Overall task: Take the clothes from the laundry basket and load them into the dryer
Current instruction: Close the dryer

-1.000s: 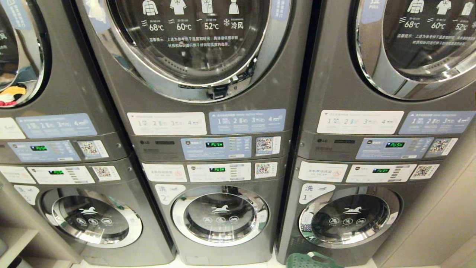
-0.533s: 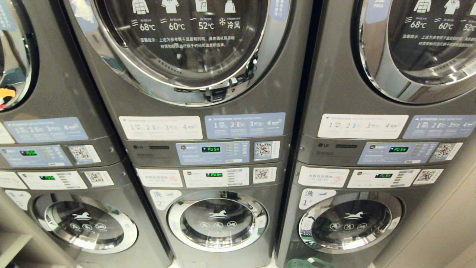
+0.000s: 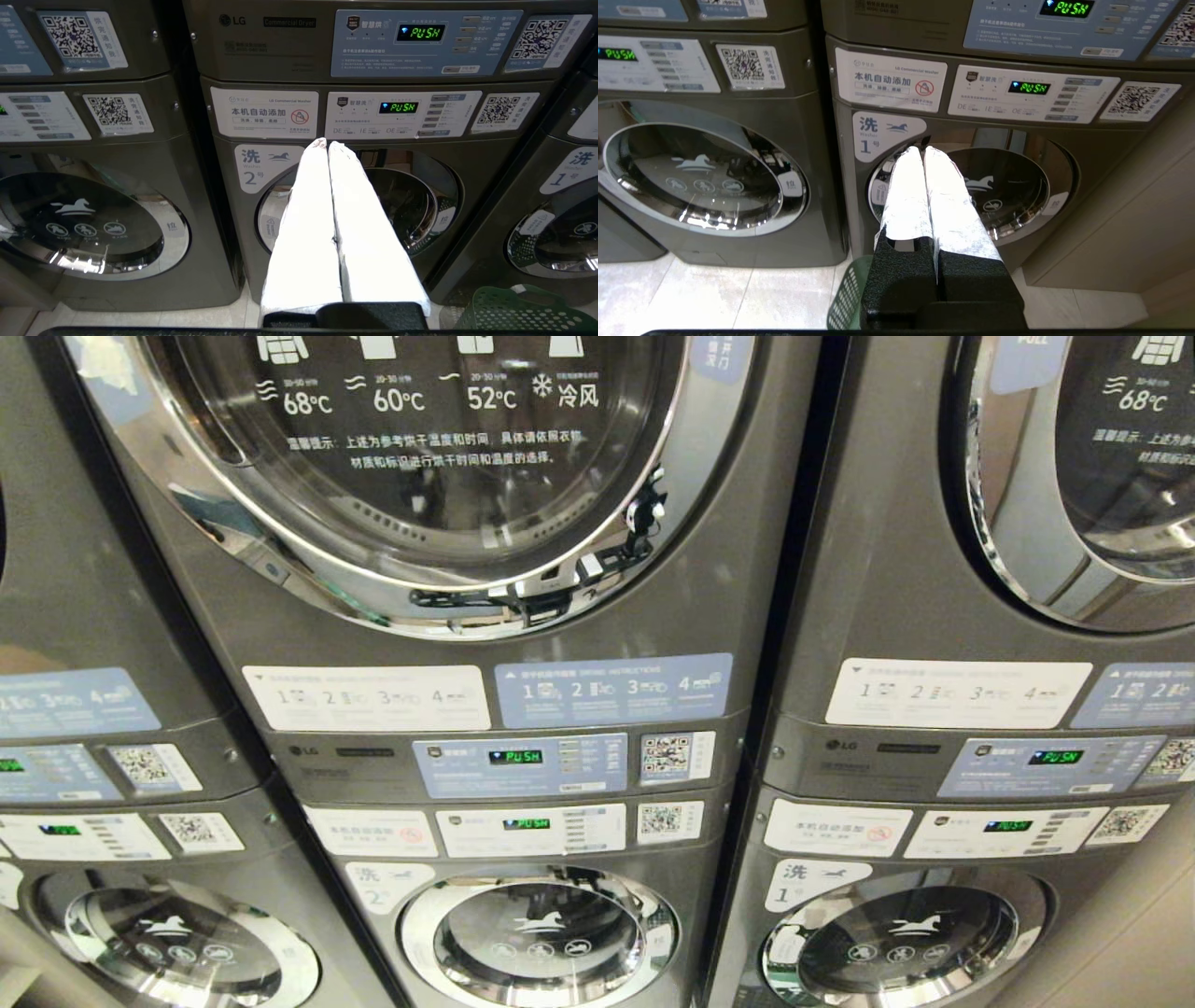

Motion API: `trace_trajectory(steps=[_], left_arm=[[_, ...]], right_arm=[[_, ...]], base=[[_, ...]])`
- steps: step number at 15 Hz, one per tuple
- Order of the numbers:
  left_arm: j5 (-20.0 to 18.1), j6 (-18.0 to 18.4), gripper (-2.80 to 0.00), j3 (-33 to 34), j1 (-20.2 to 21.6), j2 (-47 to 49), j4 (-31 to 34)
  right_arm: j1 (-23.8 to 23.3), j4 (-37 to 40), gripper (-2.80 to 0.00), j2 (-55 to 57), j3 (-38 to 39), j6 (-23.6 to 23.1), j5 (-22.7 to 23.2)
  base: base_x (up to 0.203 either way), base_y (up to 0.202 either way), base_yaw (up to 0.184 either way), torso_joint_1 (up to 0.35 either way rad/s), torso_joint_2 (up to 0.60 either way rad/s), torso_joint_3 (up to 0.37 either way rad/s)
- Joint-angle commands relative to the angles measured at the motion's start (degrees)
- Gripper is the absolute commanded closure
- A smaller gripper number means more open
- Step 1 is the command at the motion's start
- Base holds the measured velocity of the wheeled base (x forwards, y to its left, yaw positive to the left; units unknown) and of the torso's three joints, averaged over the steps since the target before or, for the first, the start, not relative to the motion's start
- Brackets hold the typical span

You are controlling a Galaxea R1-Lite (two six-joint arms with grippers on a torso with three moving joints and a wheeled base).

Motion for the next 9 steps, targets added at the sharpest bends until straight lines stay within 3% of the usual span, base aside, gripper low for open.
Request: trace_trajectory(steps=[1, 3, 6, 7, 9], left_arm=[[0.0, 0.0, 0.0, 0.0, 0.0, 0.0, -0.1], [0.0, 0.0, 0.0, 0.1, 0.0, 0.0, -0.2], [-0.2, 1.9, 0.0, -0.3, 0.0, 0.0, 0.3], [-0.5, 3.3, 0.0, -2.2, 0.0, 0.3, 0.1], [-2.3, 3.8, 0.0, -12.8, -0.1, 4.0, 0.9]], right_arm=[[0.1, 0.1, 0.0, 0.0, 0.0, 0.2, 0.0], [0.1, 0.1, 0.0, 0.0, 0.0, 0.5, 0.0], [0.1, 0.0, 0.0, 0.0, 0.0, 0.8, 0.0], [0.0, 0.0, 0.0, 0.0, 0.0, 1.4, -0.1], [0.0, 0.0, 0.0, 0.0, 0.1, 0.9, -0.1]], base=[[0.198, 0.0, -0.003, -0.006, 0.01, 0.006], [0.148, 0.0, -0.001, 0.003, 0.01, 0.002], [0.0, 0.0, 0.0, -0.009, 0.0, 0.006], [0.0, 0.0, 0.0, 0.0, 0.0, 0.0], [0.0, 0.0, 0.0, 0.0, 0.0, 0.0]])
